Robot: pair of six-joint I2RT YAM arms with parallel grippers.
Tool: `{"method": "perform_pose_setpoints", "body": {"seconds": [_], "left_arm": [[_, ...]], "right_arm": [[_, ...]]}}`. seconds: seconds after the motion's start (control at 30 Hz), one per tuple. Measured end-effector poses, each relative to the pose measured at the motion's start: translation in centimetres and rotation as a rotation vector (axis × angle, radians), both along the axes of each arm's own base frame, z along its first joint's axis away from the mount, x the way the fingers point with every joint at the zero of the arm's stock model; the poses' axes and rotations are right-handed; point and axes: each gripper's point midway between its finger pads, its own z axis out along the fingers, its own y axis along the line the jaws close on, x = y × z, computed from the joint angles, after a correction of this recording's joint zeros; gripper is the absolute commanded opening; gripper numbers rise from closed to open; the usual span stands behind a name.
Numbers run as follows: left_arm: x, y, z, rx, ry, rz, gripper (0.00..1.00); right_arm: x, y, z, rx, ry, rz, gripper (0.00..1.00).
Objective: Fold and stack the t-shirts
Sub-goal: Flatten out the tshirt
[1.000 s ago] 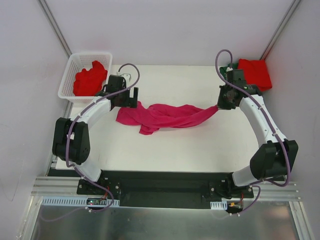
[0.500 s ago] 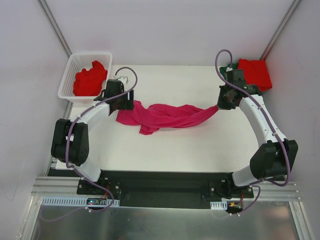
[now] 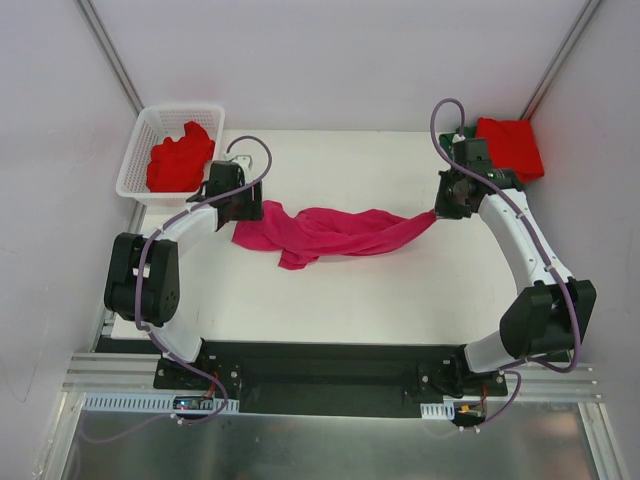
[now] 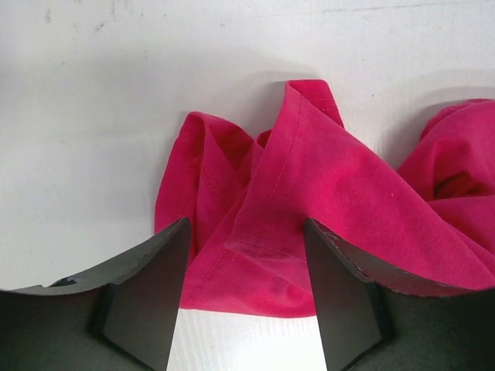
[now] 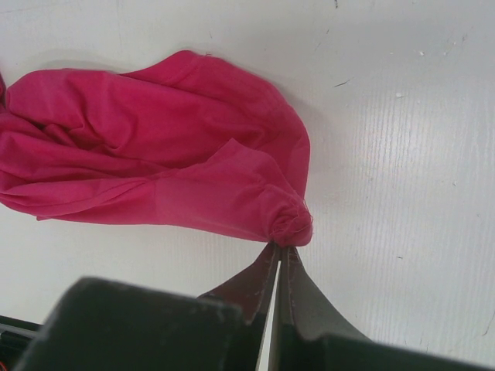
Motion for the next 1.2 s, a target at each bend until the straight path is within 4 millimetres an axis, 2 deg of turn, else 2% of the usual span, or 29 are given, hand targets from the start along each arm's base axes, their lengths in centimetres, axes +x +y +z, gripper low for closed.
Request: {"method": "perform_pose_setpoints", "body": {"seconds": [0.37, 0.47, 0.5, 0.57, 0.6, 0.8, 0.9, 1.2], "left_arm": [[-0.67, -0.56, -0.75, -0.025, 0.022, -0.026, 0.53], [-0.79, -0.64, -0.86, -0.031, 0.027, -0.027, 0.37], [-0.82, -0.67, -0.87, -0.034, 0.029, -0.026, 0.22], [-0.85, -0.75, -0.87, -0.043, 0.032, -0.020, 0.10], [-0.85, -0.78, -0.86, -0.043, 0.031, -0.023, 0.07], [-0.92, -0.98, -0.85, -0.053, 0.033, -0.029, 0.05], [-0.94, -1.04, -0.85, -0.055, 0.034, -0.031, 0.00], [-0.95, -0.85, -0.82, -0.057, 0.035, -0.028, 0.00]], "right_arm": [[0.00, 0.00, -0.01, 0.000, 0.000, 0.000, 0.01], [0.00, 0.00, -0.01, 0.000, 0.000, 0.000, 0.01], [0.01, 0.00, -0.01, 0.000, 0.000, 0.000, 0.01], [0.01, 0.00, -0.01, 0.000, 0.000, 0.000, 0.01], [0.01, 0.00, -0.01, 0.000, 0.000, 0.000, 0.01], [0.00, 0.00, -0.01, 0.000, 0.000, 0.000, 0.01], [0.01, 0.00, -0.02, 0.000, 0.001, 0.000, 0.01], [0.04, 0.01, 0.02, 0.000, -0.001, 0.000, 0.01]]}}
